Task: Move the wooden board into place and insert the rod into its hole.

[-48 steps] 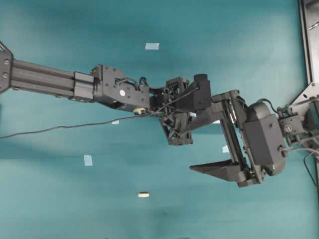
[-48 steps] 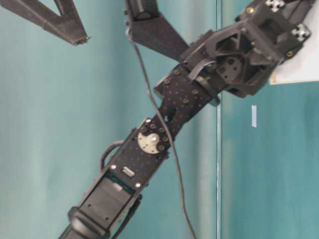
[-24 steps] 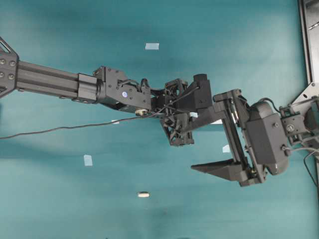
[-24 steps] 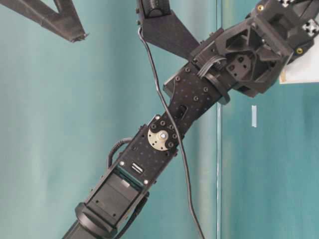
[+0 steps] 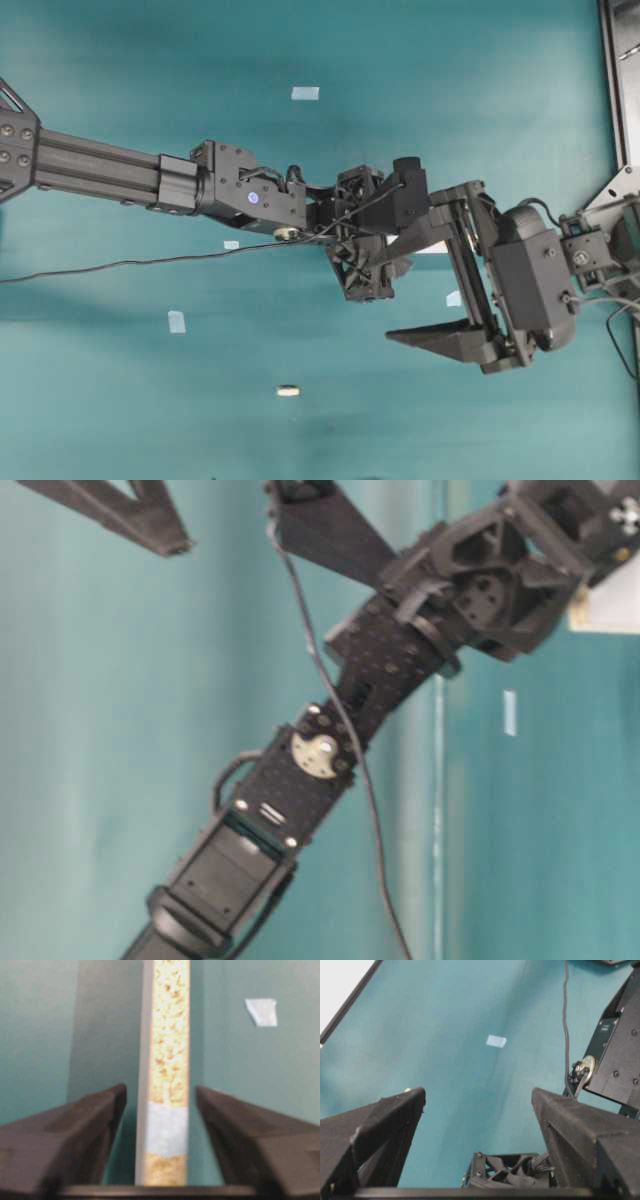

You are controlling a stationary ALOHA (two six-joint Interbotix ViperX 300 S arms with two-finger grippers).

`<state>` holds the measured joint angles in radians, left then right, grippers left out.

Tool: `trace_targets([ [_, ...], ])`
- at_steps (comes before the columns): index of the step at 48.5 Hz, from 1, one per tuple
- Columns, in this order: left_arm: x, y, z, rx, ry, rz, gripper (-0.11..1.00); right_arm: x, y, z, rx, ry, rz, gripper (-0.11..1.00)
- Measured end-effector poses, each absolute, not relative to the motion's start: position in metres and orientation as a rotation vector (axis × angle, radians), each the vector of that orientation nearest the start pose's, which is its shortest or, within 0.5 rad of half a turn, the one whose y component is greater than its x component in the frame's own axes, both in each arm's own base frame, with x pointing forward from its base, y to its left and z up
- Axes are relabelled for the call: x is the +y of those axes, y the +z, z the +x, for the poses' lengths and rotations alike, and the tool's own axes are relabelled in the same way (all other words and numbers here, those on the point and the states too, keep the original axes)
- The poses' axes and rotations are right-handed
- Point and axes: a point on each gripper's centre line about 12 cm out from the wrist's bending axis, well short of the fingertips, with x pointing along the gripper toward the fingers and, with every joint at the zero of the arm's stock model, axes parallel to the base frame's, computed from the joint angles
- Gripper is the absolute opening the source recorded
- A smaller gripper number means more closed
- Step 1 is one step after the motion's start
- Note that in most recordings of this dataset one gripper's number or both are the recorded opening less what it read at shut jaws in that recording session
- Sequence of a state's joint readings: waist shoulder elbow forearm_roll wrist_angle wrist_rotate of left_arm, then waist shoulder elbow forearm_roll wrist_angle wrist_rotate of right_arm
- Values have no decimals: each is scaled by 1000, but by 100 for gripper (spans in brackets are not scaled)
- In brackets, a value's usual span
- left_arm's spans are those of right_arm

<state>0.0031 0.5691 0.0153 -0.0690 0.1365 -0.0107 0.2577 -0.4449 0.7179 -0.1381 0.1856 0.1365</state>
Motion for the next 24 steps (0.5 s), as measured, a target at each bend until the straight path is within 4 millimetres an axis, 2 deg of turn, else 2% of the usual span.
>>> trace_targets([
  [4, 1, 104, 551, 720, 24, -81, 70, 79, 290, 310, 453, 228, -64, 99],
  [14, 1, 104, 550, 728, 24, -81, 72, 79, 290, 310, 455, 228, -66, 99],
  [24, 6, 100, 523, 786, 34, -84, 72, 78, 288, 309, 460, 228, -65, 99],
])
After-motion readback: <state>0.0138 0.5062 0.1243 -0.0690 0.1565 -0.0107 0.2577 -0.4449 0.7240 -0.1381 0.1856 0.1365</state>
